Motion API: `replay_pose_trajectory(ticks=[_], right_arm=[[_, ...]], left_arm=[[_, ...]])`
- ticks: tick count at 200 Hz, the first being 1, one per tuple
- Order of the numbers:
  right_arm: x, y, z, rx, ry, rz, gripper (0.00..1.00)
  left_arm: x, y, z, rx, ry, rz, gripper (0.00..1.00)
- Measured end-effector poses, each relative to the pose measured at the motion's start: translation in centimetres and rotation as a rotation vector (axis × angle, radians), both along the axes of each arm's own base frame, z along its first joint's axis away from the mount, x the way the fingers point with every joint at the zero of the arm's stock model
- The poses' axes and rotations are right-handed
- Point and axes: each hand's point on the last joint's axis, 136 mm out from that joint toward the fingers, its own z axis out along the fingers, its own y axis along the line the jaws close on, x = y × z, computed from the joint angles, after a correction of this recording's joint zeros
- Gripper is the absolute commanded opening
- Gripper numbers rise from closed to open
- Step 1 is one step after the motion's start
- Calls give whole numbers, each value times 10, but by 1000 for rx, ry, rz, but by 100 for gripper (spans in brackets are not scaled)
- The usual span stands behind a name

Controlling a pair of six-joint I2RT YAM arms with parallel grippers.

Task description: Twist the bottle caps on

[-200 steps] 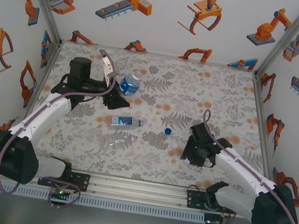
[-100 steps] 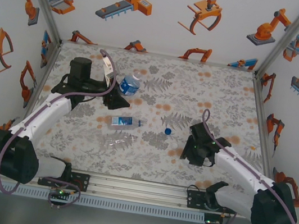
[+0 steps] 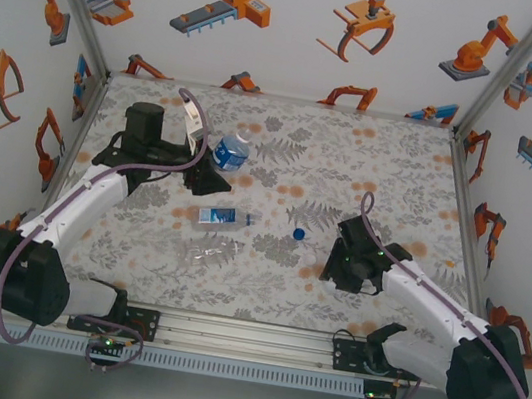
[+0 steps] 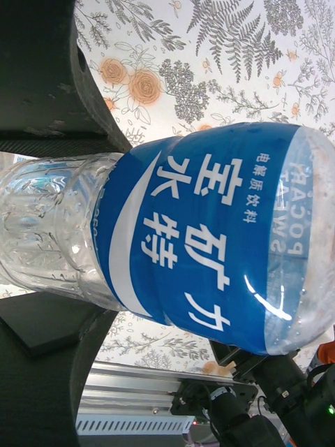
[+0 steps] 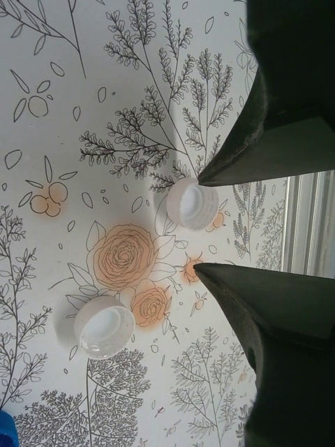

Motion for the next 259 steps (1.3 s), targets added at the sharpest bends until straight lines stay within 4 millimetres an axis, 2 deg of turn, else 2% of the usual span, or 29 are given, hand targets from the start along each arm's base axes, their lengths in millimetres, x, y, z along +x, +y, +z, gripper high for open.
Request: replay_pose_trajectory(ticks=[143, 197, 221, 243, 259], right_arm=[[-2, -1, -8, -16, 33, 2, 47], [-7, -4, -20, -30, 55, 1, 46], [-7, -3, -23, -28, 58, 3, 39], [-6, -2, -24, -23, 55, 0, 26], [-6, -1, -25, -20, 56, 1, 23]], left_arm=[[0, -2, -4, 4, 13, -6, 0], [0, -2, -4, 4, 14, -6, 0], [0, -2, -4, 4, 14, -6, 0], [0, -2, -4, 4, 14, -6, 0], [0, -2, -4, 4, 14, -6, 0]])
